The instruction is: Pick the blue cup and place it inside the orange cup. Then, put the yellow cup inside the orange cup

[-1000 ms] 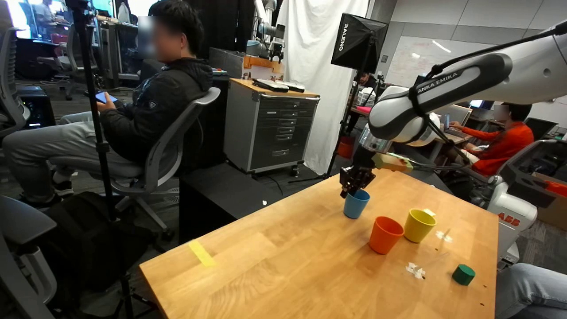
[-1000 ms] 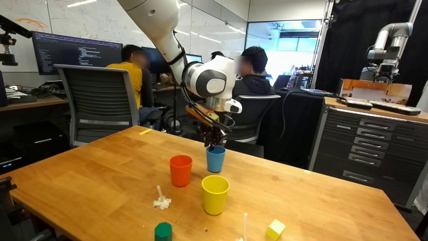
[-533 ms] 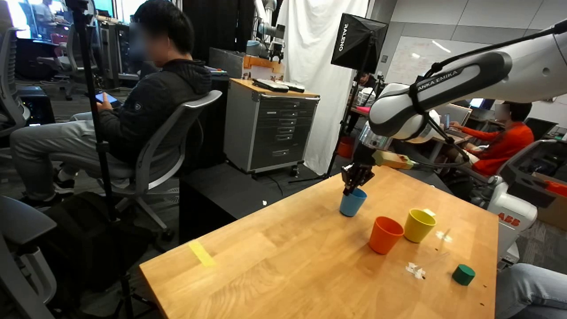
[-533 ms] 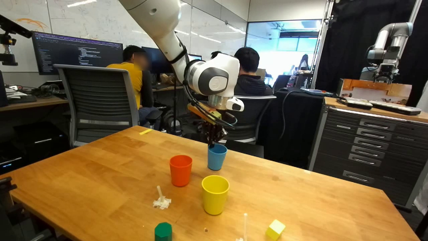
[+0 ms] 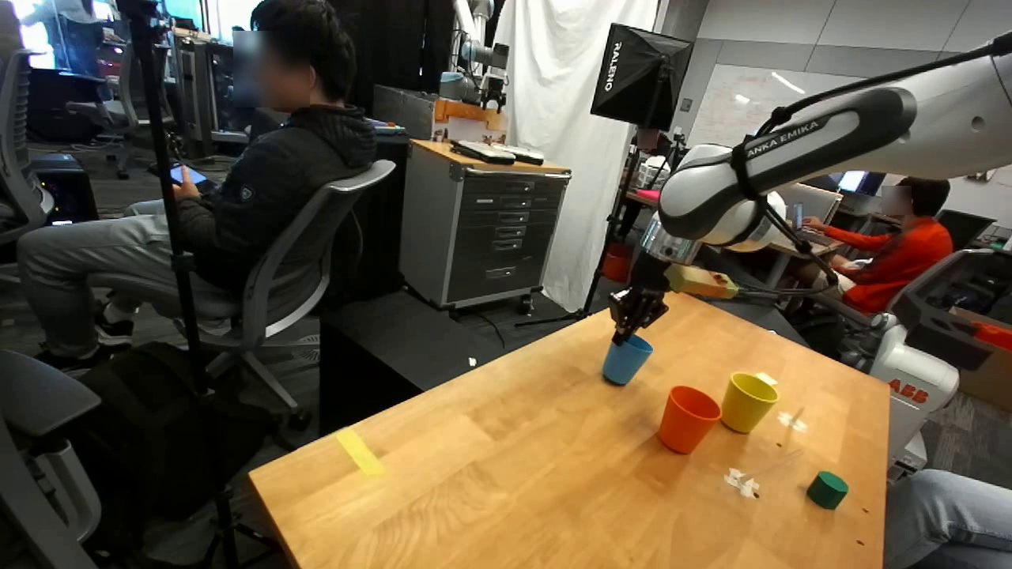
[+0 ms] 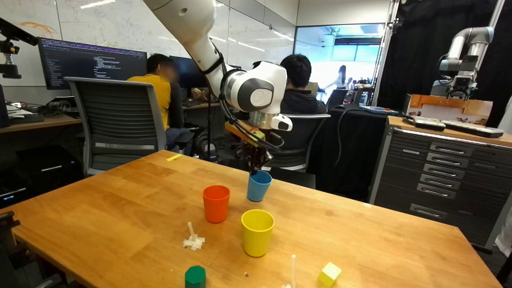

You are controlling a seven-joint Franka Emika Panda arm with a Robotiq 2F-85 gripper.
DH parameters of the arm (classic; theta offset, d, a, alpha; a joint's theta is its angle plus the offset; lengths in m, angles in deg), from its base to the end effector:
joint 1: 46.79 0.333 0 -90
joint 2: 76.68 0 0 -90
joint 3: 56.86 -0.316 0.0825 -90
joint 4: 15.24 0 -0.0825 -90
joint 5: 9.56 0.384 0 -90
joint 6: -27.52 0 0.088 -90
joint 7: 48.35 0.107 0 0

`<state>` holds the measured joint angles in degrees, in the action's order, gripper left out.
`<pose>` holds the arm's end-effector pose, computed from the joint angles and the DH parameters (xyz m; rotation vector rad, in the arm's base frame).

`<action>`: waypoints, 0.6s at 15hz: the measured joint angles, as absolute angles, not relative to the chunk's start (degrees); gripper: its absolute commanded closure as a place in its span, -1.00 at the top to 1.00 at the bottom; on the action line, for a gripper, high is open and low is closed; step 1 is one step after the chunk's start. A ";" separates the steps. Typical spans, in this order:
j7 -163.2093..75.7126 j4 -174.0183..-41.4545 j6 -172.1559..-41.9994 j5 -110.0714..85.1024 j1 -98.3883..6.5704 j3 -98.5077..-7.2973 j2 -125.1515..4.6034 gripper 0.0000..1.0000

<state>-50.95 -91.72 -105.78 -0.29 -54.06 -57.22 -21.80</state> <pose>0.7352 -0.0873 0.1517 -3.0062 0.2820 -0.0663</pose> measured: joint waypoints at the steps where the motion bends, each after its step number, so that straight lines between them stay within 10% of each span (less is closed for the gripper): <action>1: -50.85 -91.80 -105.78 -0.29 -54.03 -57.31 -22.14 -0.89; 9: -49.26 -98.95 -106.78 -0.30 -51.87 -57.52 -29.79 -0.90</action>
